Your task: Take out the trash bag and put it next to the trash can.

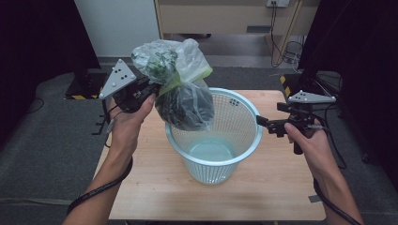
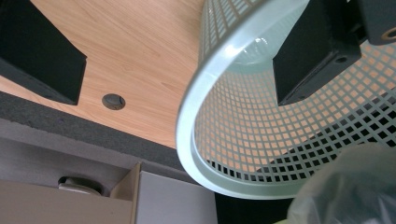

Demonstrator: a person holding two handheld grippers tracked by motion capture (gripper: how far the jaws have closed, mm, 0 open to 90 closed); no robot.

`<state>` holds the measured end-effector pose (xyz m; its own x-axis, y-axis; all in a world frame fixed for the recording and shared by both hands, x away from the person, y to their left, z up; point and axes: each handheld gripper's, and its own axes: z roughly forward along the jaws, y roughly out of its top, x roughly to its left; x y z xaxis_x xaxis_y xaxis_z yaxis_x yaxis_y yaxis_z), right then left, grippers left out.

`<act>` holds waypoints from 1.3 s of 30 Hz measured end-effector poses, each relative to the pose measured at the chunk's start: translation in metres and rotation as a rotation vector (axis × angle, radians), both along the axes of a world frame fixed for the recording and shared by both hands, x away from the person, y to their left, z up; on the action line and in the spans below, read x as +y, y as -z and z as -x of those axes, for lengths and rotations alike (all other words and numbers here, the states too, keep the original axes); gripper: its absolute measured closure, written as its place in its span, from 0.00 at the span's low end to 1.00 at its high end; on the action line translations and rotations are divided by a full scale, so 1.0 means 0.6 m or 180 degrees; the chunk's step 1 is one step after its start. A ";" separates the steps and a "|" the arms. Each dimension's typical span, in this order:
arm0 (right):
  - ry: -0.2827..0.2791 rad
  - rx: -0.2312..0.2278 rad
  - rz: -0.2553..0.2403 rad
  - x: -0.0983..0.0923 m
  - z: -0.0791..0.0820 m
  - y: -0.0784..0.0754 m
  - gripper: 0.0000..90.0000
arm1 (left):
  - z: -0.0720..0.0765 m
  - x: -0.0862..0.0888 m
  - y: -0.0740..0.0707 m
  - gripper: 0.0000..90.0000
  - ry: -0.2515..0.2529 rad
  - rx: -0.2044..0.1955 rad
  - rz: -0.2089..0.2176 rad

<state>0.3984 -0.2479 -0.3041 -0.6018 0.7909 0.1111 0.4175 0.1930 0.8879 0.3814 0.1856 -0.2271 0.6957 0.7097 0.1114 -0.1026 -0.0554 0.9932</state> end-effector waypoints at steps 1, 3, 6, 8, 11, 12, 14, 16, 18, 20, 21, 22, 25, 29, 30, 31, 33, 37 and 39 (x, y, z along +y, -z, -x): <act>0.0016 0.0005 -0.0003 -0.002 0.001 0.002 0.03 | 0.002 0.007 0.001 0.98 -0.0041 -0.0012 0.0021; 0.0031 0.0019 0.0009 -0.008 0.001 0.007 0.03 | 0.004 0.023 0.002 0.98 -0.0120 -0.0020 0.0071; 0.0075 0.0042 0.0013 -0.020 0.002 0.014 0.03 | 0.009 0.050 0.002 0.98 -0.0222 -0.0025 0.0128; 0.0112 0.0060 0.0007 -0.028 0.002 0.018 0.03 | 0.011 0.063 0.003 0.98 -0.0259 -0.0028 0.0162; 0.0159 0.0063 0.0013 -0.038 0.002 0.024 0.03 | 0.015 0.084 0.003 0.98 -0.0344 -0.0058 0.0141; 0.0170 0.0075 0.0024 -0.041 0.002 0.027 0.03 | 0.016 0.090 0.004 0.98 -0.0367 -0.0053 0.0158; 0.0194 0.0103 0.0054 -0.045 0.001 0.035 0.03 | 0.018 0.104 0.005 0.98 -0.0418 -0.0060 0.0157; 0.0203 0.0143 0.0054 -0.048 -0.001 0.046 0.03 | 0.020 0.117 0.006 0.98 -0.0481 -0.0070 0.0136; 0.0217 0.0177 0.0068 -0.050 -0.004 0.057 0.03 | 0.023 0.130 0.008 0.98 -0.0543 -0.0081 0.0124; 0.0235 0.0220 0.0064 -0.052 -0.006 0.068 0.03 | 0.024 0.143 0.010 0.98 -0.0597 -0.0086 0.0130; 0.0238 0.0235 0.0063 -0.053 -0.007 0.074 0.03 | 0.024 0.148 0.012 0.98 -0.0619 -0.0077 0.0117; 0.0247 0.0252 0.0064 -0.054 -0.009 0.080 0.03 | 0.024 0.153 0.014 0.98 -0.0643 -0.0070 0.0106; 0.0256 0.0308 0.0069 -0.055 -0.012 0.099 0.03 | 0.022 0.164 0.026 0.98 -0.0689 -0.0029 0.0102; 0.0280 0.0381 0.0084 -0.055 -0.016 0.123 0.03 | 0.014 0.175 0.048 0.98 -0.0740 0.0040 0.0086; 0.0290 0.0414 0.0071 -0.055 -0.017 0.129 0.03 | 0.011 0.177 0.055 0.98 -0.0758 0.0062 0.0088; 0.0289 0.0418 0.0078 -0.056 -0.018 0.135 0.03 | 0.007 0.180 0.063 0.98 -0.0775 0.0095 0.0100; 0.0306 0.0450 0.0090 -0.057 -0.020 0.147 0.04 | 0.002 0.184 0.073 0.98 -0.0809 0.0137 0.0103; 0.0336 0.0510 0.0076 -0.061 -0.022 0.169 0.04 | -0.009 0.191 0.097 0.98 -0.0867 0.0236 0.0128; 0.0355 0.0554 0.0061 -0.063 -0.023 0.182 0.04 | -0.014 0.192 0.114 0.98 -0.0891 0.0355 0.0164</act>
<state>0.4125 -0.2857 -0.4131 -0.4835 0.8545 0.1900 0.5841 0.1533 0.7971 0.3897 0.3011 -0.2955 0.4781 0.8783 0.0042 0.0194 -0.0154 0.9997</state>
